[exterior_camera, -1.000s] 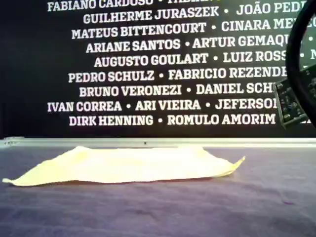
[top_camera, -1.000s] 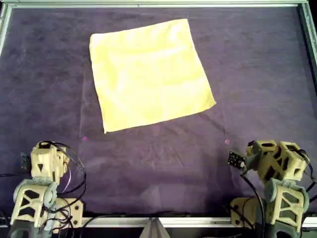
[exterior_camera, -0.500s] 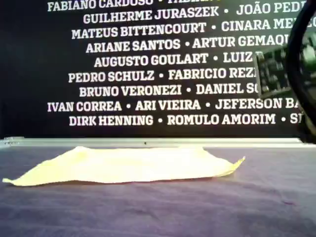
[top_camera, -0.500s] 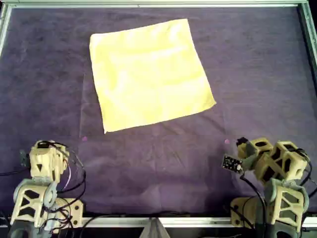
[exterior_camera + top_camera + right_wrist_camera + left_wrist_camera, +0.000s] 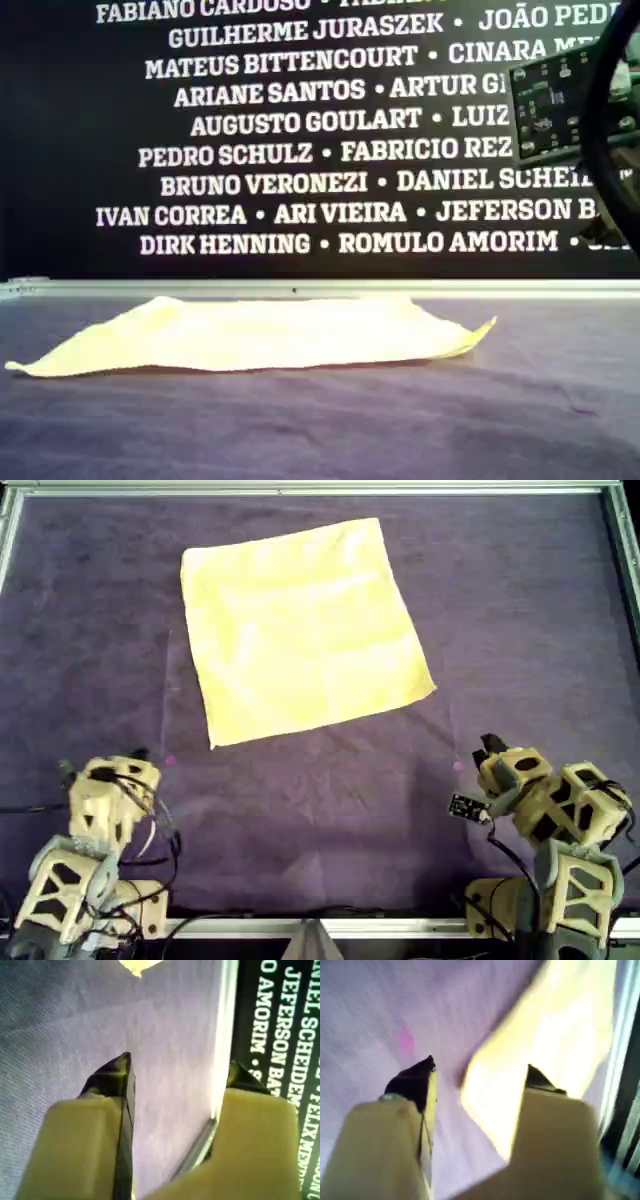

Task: Fold a cloth

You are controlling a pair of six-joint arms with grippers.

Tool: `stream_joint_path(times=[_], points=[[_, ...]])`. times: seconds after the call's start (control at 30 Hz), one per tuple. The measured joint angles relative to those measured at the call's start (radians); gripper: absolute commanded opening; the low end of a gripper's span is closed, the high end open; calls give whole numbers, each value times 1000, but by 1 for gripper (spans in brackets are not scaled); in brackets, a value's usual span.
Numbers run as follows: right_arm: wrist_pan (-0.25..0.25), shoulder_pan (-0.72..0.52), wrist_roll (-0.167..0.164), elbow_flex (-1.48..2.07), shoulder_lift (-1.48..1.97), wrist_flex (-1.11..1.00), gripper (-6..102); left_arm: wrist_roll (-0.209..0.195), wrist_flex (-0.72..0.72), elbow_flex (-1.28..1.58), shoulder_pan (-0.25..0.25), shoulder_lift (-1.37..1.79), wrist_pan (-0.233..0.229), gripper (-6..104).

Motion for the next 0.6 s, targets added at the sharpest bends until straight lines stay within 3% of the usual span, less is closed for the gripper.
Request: stream_joint_path(times=[0.1,0.2,0.4,0.6], points=[[0,0,0,-2,0,0,77,2,0,-3,-101,0,0,65],[5,9,0,-44,0,0,77,2,-5,-3,-147,0,0,65],[20,155,0,-135,-69,0,77,-3,-123,-3,-155,-5,0,64],[127,310,8,-345,-526,0,78,-9,-175,-66,-156,-173,0,65]])
